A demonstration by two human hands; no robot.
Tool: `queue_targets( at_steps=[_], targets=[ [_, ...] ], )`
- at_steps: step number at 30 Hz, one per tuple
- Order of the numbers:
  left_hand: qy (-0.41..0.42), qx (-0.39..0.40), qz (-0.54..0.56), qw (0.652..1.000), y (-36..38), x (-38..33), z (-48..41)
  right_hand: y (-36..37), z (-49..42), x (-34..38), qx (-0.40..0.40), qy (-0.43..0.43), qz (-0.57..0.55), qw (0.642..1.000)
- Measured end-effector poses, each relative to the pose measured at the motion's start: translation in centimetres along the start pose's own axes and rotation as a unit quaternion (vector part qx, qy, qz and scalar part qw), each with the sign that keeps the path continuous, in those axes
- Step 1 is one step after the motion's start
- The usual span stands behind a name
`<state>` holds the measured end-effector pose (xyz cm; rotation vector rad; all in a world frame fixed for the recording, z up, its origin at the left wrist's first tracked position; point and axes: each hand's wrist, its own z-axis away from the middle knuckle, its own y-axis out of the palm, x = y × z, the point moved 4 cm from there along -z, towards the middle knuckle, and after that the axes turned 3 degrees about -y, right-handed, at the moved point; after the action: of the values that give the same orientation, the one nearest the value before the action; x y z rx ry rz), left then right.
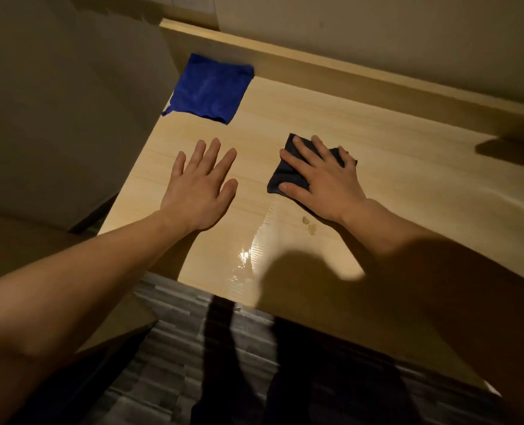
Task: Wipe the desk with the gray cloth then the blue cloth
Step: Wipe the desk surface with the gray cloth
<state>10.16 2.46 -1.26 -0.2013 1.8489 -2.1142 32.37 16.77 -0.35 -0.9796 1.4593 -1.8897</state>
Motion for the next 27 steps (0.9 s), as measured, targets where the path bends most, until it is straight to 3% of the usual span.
queue_targets(
  at_steps=[14, 24, 27],
  targets=[
    [0.028, -0.007, 0.019, 0.999, -0.1, 0.1, 0.2, 3.2, 8.3, 9.4, -0.021, 0.048, -0.046, 0.998],
    [0.048, 0.013, 0.032, 0.998, -0.9, 0.2, 0.6, 4.7, 14.8, 13.5, -0.02, -0.033, -0.113, 0.993],
    [0.092, 0.004, 0.054, 0.994, -1.3, -0.4, 1.8, 4.8, 16.8, 14.0, -0.013, -0.049, -0.122, 0.991]
  ],
)
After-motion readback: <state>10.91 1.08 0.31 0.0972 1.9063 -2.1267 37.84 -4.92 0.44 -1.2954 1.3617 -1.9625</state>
